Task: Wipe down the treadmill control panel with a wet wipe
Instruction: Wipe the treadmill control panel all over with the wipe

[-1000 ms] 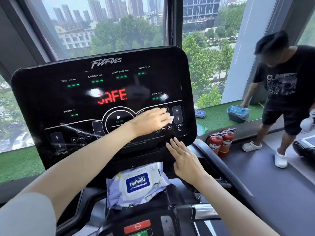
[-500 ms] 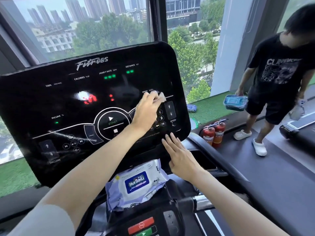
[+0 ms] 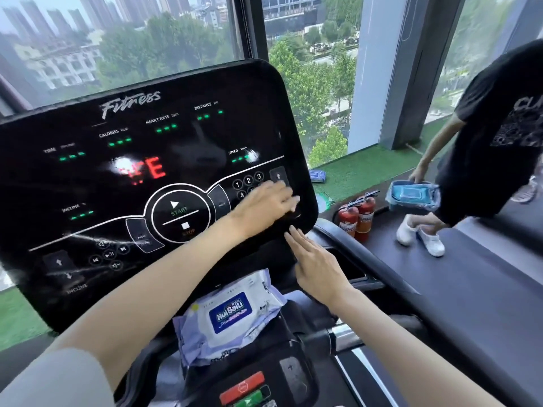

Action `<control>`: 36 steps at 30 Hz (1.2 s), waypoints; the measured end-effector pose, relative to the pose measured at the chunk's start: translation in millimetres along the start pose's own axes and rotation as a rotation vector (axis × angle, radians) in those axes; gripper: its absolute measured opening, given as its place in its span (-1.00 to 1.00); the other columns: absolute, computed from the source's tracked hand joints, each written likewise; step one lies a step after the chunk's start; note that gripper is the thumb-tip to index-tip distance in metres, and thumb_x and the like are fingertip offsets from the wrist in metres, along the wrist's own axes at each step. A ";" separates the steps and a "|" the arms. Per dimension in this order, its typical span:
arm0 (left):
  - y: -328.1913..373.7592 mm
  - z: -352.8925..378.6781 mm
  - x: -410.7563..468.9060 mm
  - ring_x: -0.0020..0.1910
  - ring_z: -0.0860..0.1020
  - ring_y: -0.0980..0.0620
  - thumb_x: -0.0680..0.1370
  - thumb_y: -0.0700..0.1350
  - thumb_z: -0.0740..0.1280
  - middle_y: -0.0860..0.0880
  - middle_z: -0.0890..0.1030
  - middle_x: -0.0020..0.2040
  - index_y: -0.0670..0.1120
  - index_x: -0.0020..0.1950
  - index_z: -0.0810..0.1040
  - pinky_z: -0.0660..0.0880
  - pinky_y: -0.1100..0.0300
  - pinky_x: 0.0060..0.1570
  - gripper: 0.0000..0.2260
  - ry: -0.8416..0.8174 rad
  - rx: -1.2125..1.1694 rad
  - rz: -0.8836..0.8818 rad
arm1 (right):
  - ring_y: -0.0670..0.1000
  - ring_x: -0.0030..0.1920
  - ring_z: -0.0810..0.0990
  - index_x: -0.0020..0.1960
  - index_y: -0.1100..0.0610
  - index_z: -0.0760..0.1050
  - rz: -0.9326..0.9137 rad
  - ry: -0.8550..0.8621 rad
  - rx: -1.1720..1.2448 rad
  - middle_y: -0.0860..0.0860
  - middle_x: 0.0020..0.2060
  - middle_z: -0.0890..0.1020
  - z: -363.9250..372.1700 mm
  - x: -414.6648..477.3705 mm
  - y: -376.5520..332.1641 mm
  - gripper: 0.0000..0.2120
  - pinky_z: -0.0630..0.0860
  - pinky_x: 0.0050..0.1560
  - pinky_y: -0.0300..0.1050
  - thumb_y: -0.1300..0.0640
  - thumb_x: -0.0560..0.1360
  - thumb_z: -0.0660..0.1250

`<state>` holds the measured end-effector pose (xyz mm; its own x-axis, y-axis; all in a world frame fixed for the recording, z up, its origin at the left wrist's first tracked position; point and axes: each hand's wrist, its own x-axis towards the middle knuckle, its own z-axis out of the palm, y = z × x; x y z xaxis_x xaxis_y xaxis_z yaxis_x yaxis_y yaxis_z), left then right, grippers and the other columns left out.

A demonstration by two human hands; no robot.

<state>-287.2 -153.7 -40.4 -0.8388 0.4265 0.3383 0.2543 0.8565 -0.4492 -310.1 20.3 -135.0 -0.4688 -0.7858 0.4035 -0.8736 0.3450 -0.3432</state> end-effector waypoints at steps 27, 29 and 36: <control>16.6 13.0 -5.6 -0.16 0.51 -0.04 0.60 -0.19 0.00 -0.01 0.55 -0.18 -0.13 -0.07 0.63 0.48 0.10 -0.20 -0.61 -0.103 0.112 0.119 | 0.09 0.22 0.53 0.22 0.25 0.51 0.002 0.072 0.034 0.14 0.24 0.53 -5.9 3.3 -1.6 -0.47 0.56 -0.06 -0.12 0.33 0.25 0.22; 17.5 10.5 -13.9 -0.16 0.51 -0.04 0.62 -0.18 -0.03 -0.01 0.55 -0.17 -0.12 -0.08 0.63 0.48 0.11 -0.19 -0.59 -0.106 0.132 0.112 | 0.12 0.20 0.54 0.20 0.27 0.52 0.002 0.088 0.006 0.16 0.22 0.55 -3.9 3.5 -3.9 -0.51 0.56 -0.02 -0.09 0.37 0.26 0.29; 16.1 2.9 -55.4 -0.17 0.46 -0.04 0.65 -0.17 0.09 -0.02 0.52 -0.18 -0.14 -0.09 0.59 0.46 0.09 -0.18 -0.70 -0.086 0.126 0.057 | 0.19 0.12 0.58 0.14 0.32 0.53 -0.026 0.170 -0.080 0.22 0.10 0.61 1.8 6.0 -20.3 -0.57 0.44 0.20 0.03 0.40 0.26 0.32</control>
<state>-238.1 -164.4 -68.8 -0.8641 0.4424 0.2400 0.2449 0.7862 -0.5674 -295.0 7.6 -127.1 -0.4552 -0.6993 0.5512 -0.8902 0.3707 -0.2648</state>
